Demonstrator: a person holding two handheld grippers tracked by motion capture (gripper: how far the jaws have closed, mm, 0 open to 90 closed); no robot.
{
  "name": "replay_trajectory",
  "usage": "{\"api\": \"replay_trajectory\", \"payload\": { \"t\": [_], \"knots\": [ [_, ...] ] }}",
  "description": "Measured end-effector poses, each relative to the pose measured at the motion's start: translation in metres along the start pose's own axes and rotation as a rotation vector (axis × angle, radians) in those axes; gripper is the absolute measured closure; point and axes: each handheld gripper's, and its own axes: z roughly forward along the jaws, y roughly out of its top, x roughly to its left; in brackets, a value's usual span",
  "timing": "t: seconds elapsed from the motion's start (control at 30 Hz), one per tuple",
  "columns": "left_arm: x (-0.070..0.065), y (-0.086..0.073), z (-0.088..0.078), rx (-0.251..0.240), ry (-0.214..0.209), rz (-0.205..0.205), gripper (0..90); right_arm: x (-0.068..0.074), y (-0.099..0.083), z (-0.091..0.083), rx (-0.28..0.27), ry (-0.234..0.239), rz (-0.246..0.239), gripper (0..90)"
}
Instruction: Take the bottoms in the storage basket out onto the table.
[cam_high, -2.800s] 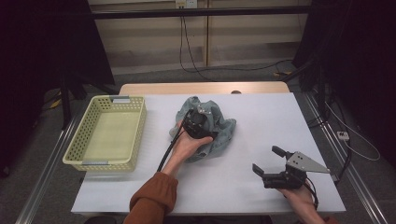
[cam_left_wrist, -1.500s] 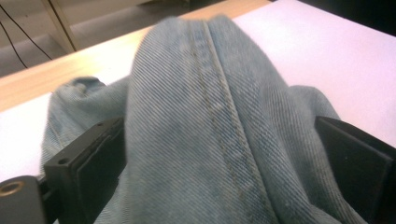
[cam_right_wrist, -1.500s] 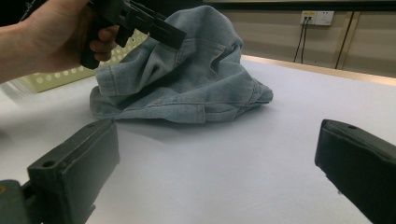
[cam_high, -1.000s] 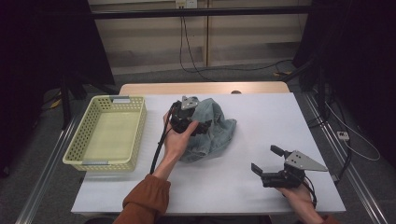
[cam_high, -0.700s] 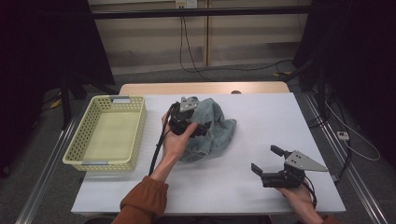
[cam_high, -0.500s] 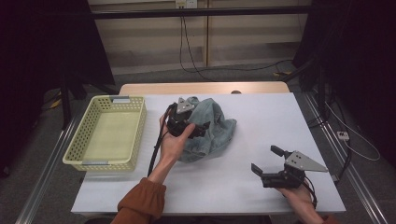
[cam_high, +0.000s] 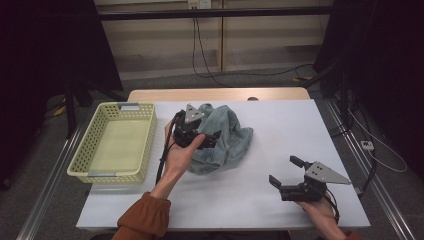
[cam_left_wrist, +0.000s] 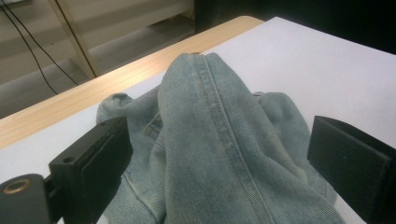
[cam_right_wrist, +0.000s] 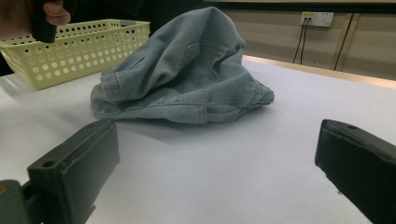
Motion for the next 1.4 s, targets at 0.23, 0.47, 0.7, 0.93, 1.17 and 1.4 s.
{"api": "replay_trajectory", "payload": {
  "t": [0.23, 0.47, 0.7, 0.93, 1.17, 1.4],
  "knots": [
    [-0.001, 0.002, -0.010, -0.005, 0.012, 0.008, 4.5, 0.000, 0.000, 0.000, 0.002, 0.000, -0.002, 0.0],
    [0.005, 0.005, -0.028, -0.031, 0.003, 0.007, 4.5, 0.000, 0.000, 0.000, 0.002, -0.002, -0.001, 0.0],
    [0.010, 0.002, -0.044, -0.046, 0.027, 0.013, 4.5, 0.000, 0.000, 0.001, 0.004, -0.003, -0.002, 0.0],
    [0.009, -0.002, -0.053, -0.038, 0.028, 0.035, 4.5, 0.000, 0.000, 0.000, 0.005, -0.006, 0.000, 0.0],
    [0.009, -0.011, -0.058, -0.041, 0.029, 0.018, 4.7, 0.000, 0.000, 0.000, 0.004, -0.009, 0.003, 0.0],
    [0.007, -0.015, -0.068, -0.037, 0.067, 0.046, 5.4, 0.000, 0.000, 0.001, 0.004, -0.009, 0.002, 0.0]
  ]
}}
